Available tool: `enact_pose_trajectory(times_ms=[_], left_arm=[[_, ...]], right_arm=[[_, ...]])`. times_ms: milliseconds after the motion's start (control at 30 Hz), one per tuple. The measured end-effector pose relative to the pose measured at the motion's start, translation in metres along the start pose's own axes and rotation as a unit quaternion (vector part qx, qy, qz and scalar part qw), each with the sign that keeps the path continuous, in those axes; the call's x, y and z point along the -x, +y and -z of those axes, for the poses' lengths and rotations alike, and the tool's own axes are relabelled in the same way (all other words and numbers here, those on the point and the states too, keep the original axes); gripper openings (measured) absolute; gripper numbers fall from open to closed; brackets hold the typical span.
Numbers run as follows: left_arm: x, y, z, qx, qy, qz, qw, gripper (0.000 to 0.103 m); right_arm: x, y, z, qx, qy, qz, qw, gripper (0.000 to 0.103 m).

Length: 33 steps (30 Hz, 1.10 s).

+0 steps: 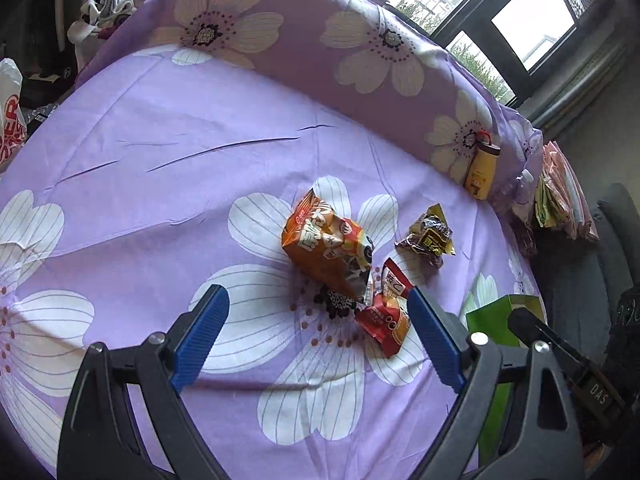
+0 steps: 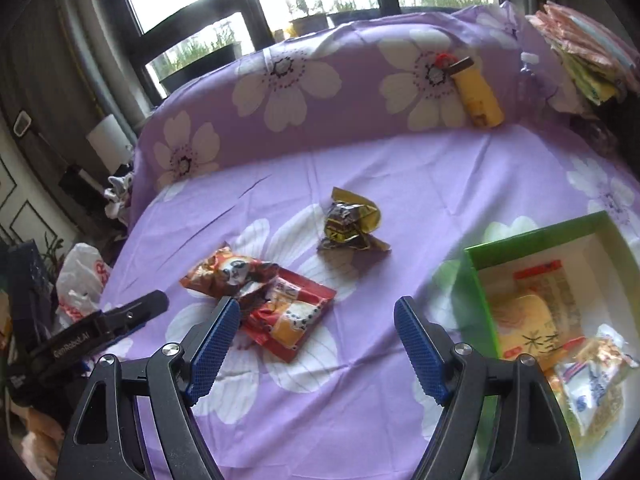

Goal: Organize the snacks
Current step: 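Move the right gripper back to the red snack packets, then close the right gripper on the red-and-white strip packet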

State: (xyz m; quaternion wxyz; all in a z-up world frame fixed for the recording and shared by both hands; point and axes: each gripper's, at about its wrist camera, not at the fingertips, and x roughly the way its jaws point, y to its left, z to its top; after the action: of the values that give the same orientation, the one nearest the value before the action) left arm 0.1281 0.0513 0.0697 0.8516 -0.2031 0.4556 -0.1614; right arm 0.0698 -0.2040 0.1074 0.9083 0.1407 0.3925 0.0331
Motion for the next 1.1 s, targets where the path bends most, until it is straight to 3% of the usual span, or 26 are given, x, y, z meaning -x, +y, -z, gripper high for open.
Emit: enact_pose_trajectory(times_ms=[133, 267, 333, 400, 533, 600, 733, 833, 967, 1100], left_arm=[[-0.021, -0.002, -0.001, -0.013, 0.032, 0.01, 0.9993, 0.091], [-0.041, -0.008, 0.004, -0.014, 0.055, 0.014, 0.9983, 0.089], [-0.048, -0.016, 0.006, -0.025, 0.063, 0.022, 0.9975, 0.088], [-0.052, -0.024, 0.009, -0.034, 0.065, 0.035, 0.9967, 0.087], [-0.068, -0.028, 0.016, -0.042, 0.084, 0.027, 0.9952, 0.076], [-0.068, -0.031, 0.018, -0.055, 0.073, 0.019, 0.9956, 0.072], [-0.069, -0.035, 0.022, -0.059, 0.088, 0.041, 0.9935, 0.061], [-0.071, -0.038, 0.027, -0.061, 0.096, 0.044, 0.9925, 0.042], [-0.069, -0.044, 0.031, -0.08, 0.086, 0.032, 0.9925, 0.039], [-0.063, -0.047, 0.034, -0.089, 0.079, 0.043, 0.9919, 0.029]], right_arm=[[-0.044, 0.003, -0.02, -0.034, 0.049, -0.047, 0.997, 0.08], [-0.087, 0.003, -0.026, -0.049, 0.102, -0.031, 0.993, 0.079], [-0.101, 0.0, -0.021, -0.054, 0.113, -0.01, 0.992, 0.071], [-0.113, -0.001, -0.016, -0.059, 0.127, -0.007, 0.99, 0.07], [-0.123, -0.001, -0.008, -0.057, 0.143, -0.011, 0.988, 0.067], [-0.122, -0.001, -0.008, -0.052, 0.142, -0.01, 0.988, 0.067], [-0.123, 0.003, -0.004, -0.045, 0.158, -0.011, 0.986, 0.067], [-0.123, 0.003, -0.002, -0.046, 0.16, -0.005, 0.986, 0.067], [-0.12, 0.007, 0.002, -0.04, 0.156, -0.017, 0.987, 0.067], [-0.111, 0.006, 0.008, -0.052, 0.155, -0.036, 0.986, 0.062]])
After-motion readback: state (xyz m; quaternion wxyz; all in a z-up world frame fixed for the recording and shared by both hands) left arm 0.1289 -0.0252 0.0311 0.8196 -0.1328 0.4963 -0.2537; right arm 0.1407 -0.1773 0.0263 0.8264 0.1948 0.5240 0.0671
